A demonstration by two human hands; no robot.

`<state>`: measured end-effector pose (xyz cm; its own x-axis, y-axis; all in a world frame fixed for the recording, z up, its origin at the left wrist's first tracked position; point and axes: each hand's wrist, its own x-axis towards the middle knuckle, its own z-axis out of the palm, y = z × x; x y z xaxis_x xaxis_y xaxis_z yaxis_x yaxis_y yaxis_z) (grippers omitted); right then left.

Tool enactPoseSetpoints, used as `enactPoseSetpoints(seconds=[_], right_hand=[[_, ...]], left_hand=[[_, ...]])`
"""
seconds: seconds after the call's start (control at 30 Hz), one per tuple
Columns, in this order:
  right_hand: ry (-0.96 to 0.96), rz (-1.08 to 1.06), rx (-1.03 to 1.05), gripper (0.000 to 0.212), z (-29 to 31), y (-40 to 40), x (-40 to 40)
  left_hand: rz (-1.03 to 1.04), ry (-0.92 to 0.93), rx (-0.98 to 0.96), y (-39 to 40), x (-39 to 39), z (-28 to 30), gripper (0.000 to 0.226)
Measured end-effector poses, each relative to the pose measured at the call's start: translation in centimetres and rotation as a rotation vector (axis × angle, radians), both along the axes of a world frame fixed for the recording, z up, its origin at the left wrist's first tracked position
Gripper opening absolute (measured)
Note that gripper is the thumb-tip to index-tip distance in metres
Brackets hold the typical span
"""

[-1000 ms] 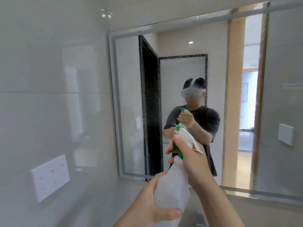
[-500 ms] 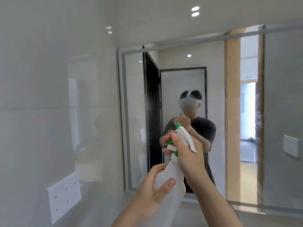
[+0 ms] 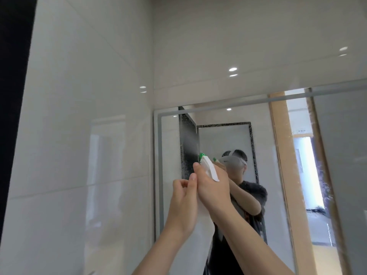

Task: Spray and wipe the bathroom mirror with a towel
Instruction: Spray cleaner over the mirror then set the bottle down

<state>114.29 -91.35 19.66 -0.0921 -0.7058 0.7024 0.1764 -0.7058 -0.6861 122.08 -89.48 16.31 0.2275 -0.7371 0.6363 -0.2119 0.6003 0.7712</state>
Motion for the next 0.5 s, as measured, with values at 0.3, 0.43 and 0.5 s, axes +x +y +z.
enactPoseSetpoints(seconds=[0.3,0.43,0.5], right_hand=[[0.034,-0.012,-0.003,0.026,0.5,-0.9,-1.0],[-0.001,0.019,0.035,0.033,1.5,-1.4,-1.6],[-0.014,0.043,0.055,0.034,2.4,-1.4,-1.8]], left_hand=[[-0.234,-0.016,-0.013,-0.6,1.7,-0.5,0.04],[-0.271,-0.05,0.031,-0.3,2.3,-3.1,0.052],[-0.254,-0.071,0.049,-0.9,2.5,-4.2,0.061]])
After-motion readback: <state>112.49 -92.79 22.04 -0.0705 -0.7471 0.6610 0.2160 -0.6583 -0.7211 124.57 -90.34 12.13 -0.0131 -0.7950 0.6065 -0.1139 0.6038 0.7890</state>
